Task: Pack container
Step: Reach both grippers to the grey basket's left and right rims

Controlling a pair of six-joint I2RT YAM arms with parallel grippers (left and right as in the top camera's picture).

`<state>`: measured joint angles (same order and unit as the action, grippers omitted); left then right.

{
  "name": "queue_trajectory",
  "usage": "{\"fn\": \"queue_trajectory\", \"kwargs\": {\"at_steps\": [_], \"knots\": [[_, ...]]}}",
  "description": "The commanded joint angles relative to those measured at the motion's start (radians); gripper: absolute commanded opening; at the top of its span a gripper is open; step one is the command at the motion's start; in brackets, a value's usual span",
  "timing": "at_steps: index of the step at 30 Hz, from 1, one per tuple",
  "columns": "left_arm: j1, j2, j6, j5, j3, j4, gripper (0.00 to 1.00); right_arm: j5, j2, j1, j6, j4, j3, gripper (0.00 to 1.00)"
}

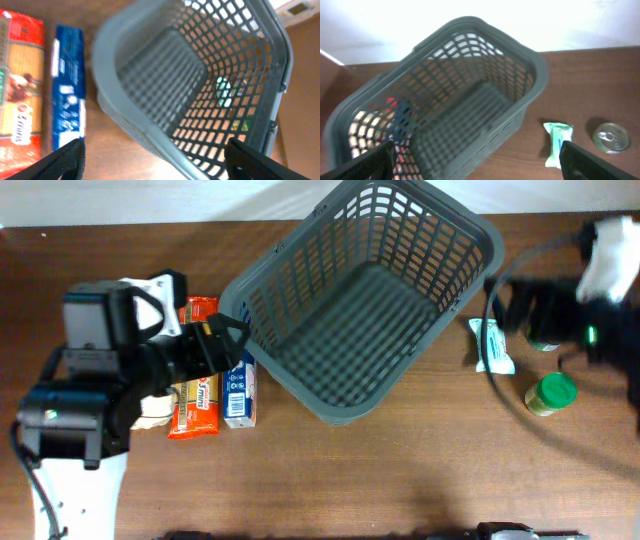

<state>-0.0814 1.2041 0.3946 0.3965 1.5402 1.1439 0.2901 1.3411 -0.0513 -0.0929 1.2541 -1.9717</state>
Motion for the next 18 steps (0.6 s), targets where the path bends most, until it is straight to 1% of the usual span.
{"fn": "queue_trajectory", "kwargs": {"at_steps": [1, 4, 6, 9, 12, 14, 16, 17, 18], "knots": [[-0.082, -0.002, 0.146, -0.119, 0.013, 0.019, 0.82, -0.053, 0.154, 0.003, 0.010, 0.056, -0.174, 0.99], [-0.164, 0.004, 0.252, -0.238, 0.013, 0.085, 0.82, -0.072, 0.268, -0.004, 0.010, 0.101, -0.308, 0.99], [-0.207, 0.014, 0.284, -0.268, 0.013, 0.115, 0.82, -0.074, 0.318, -0.020, 0.006, 0.109, -0.357, 0.99], [-0.259, 0.035, 0.340, -0.290, 0.013, 0.124, 0.81, -0.074, 0.359, -0.053, 0.006, 0.105, -0.377, 0.99], [-0.297, 0.065, 0.401, -0.347, 0.013, 0.125, 0.80, -0.058, 0.383, -0.095, 0.004, 0.118, -0.377, 0.99], [-0.318, 0.098, 0.430, -0.353, 0.013, 0.126, 0.77, -0.051, 0.394, -0.120, 0.003, 0.130, -0.377, 0.99], [-0.344, 0.131, 0.432, -0.354, 0.013, 0.129, 0.70, -0.051, 0.399, -0.140, 0.003, 0.134, -0.377, 0.99], [-0.357, 0.144, 0.441, -0.361, 0.013, 0.130, 0.68, -0.051, 0.401, -0.148, 0.003, 0.134, -0.377, 0.99], [-0.376, 0.162, 0.460, -0.380, 0.013, 0.132, 0.68, -0.052, 0.401, -0.155, 0.004, 0.134, -0.377, 0.99]]}}
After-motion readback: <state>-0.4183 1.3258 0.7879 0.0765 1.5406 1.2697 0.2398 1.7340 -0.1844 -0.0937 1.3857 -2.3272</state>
